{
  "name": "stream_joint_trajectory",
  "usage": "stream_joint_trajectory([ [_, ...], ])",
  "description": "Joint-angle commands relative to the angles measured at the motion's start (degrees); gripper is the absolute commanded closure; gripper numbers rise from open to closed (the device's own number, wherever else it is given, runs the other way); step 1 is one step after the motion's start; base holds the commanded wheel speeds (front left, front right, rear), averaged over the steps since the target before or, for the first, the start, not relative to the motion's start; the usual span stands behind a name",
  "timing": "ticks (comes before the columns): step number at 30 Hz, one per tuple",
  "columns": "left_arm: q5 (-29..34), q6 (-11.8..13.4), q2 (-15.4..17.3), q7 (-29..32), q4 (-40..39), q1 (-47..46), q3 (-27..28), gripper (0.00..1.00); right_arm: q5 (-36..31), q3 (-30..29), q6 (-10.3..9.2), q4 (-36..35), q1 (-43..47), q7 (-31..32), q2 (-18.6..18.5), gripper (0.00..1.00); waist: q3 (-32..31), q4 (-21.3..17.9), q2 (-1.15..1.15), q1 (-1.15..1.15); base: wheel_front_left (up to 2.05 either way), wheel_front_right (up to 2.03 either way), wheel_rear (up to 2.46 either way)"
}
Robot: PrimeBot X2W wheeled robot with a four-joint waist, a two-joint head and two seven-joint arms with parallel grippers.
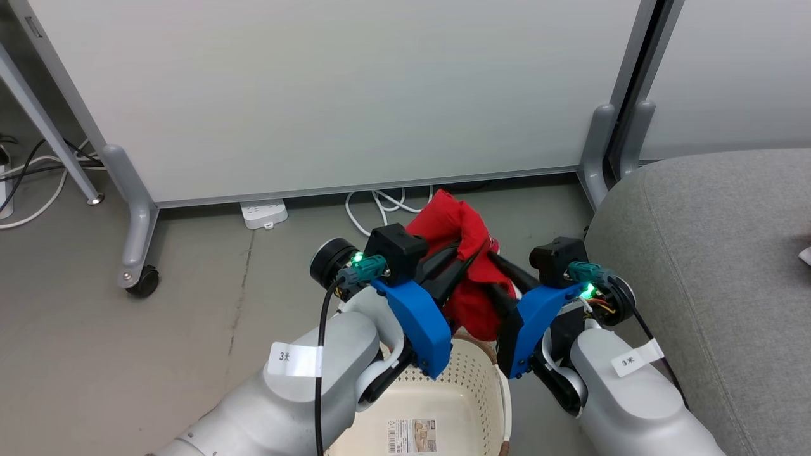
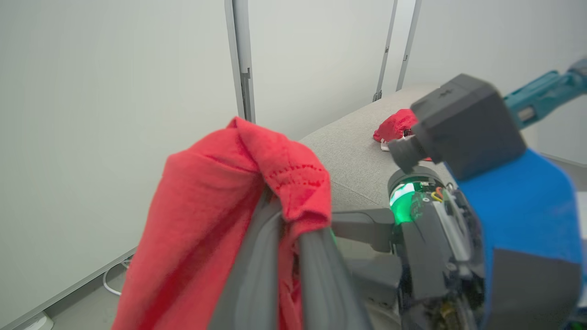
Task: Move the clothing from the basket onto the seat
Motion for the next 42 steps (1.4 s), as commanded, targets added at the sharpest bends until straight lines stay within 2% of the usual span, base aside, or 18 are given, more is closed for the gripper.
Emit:
stream_joint_trajectory([
  [1,-0.33,-0.12,0.20,-0.28,-0.10,-0.80,-0.07,1.00,0.99,0.62,0.02,0.62,-0.97,-0.65,-0.11,1.00,-0.07,-0.11,0.00,-0.01,0.00,0.00,0.00],
  [8,-0.86,-0.12,0.83,-0.28,0.11,-0.49,-0.17,1.00,4.65,3.36,0.01,3.33,-2.04,-3.08,-0.11,1.00,-0.43,-1.15,0.00,-0.01,0.00,0.00,0.00],
  [32,-0.81,-0.12,1.19,-0.28,0.63,0.24,0.59,1.00,10.45,8.06,0.01,8.71,-5.05,-7.40,-0.11,1.00,-0.93,-2.26,0.00,-0.01,0.00,0.00,0.00],
  [33,-0.74,-0.12,1.18,-0.27,0.69,0.25,0.69,0.55,10.58,8.17,0.01,8.85,-5.12,-7.52,-0.11,1.00,-0.94,-2.29,0.00,-0.01,0.00,0.00,0.00],
  [34,-0.55,-0.12,1.17,-0.28,0.74,0.21,0.87,0.00,10.67,8.31,0.01,8.99,-5.22,-7.68,-0.11,1.00,-0.95,-2.32,0.00,-0.01,0.00,0.00,0.00],
  [42,0.72,-0.12,1.44,-0.27,0.78,1.64,2.38,0.00,11.21,8.61,0.01,10.01,-5.94,-8.76,-0.11,1.00,-1.03,-2.57,0.00,-0.01,0.00,0.00,0.00],
])
